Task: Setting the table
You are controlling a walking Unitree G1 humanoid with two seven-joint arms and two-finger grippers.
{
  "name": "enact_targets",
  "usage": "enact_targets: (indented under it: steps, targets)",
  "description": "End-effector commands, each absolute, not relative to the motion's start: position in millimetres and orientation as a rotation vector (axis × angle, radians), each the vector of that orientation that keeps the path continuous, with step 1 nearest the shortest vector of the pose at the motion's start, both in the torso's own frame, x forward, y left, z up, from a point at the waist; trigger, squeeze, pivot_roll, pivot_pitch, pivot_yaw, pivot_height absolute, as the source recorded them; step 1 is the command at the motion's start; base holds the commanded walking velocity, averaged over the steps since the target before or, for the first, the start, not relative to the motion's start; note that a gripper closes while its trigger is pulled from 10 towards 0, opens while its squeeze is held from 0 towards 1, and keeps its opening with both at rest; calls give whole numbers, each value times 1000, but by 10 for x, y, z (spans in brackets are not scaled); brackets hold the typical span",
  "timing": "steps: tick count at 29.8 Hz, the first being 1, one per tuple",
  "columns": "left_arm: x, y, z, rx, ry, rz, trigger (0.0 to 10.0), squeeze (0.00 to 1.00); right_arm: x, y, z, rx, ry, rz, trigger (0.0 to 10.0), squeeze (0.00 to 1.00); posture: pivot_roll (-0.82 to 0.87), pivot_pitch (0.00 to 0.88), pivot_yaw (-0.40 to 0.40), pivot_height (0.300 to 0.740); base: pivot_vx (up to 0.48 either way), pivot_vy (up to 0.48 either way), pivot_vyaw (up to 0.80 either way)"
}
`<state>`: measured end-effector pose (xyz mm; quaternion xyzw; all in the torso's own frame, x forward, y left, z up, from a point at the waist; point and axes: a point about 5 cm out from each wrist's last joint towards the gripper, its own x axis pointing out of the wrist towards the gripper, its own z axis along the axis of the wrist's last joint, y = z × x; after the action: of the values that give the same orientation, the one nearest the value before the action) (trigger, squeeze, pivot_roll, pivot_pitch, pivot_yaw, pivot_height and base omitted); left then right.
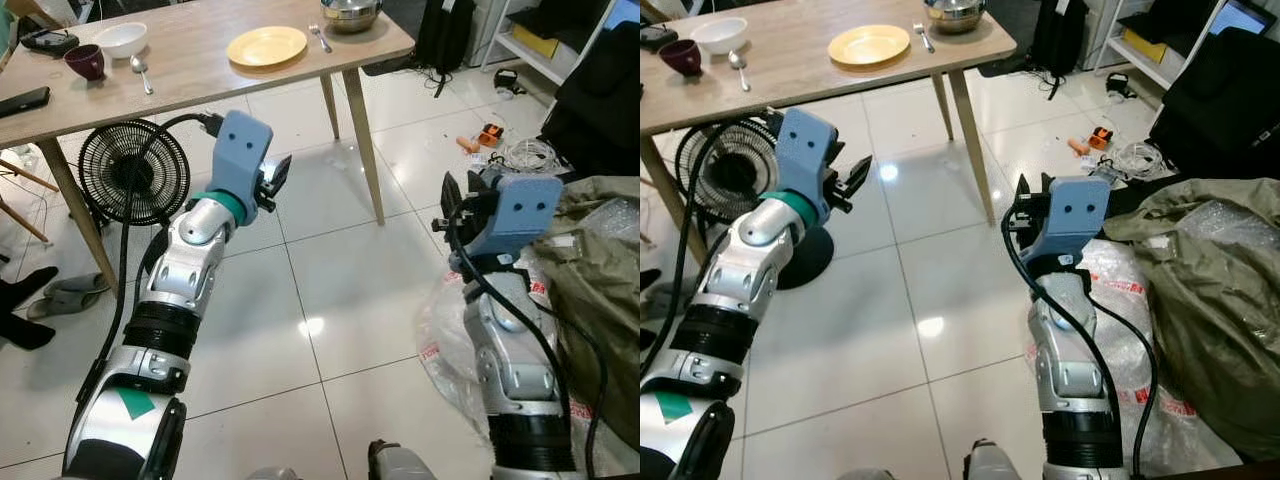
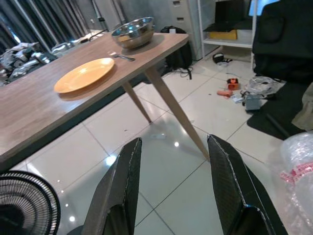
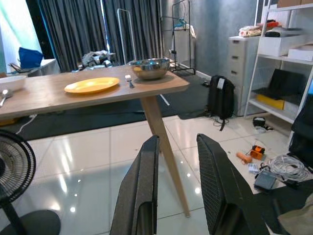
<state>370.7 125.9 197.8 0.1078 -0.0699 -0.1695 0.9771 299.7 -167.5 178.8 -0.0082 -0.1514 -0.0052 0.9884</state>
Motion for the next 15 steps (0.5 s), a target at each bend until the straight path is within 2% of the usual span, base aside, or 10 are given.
enact_targets:
  steps: [1,8,12,15]
  targets:
    - [3701,1337,1897,207,-117,-308,10000,0,2996,-1691,1768,-20,-294,-14,10000,0,98,0,131,740,0,0,0]
    - [3714,1339,1848,173,-113,-283,10000,0,3027,-1847,1789,-41,-292,-101,10000,0,100,0,101,740,0,0,0]
    - [3744,1334,1885,158,-122,-274,10000,0,3075,-2071,1845,-17,-315,-236,10000,0,106,0,94,740,0,0,0]
    - [3760,1331,1905,154,-130,-269,10000,0,3086,-2096,1864,-19,-320,-242,10000,0,104,0,89,740,0,0,0]
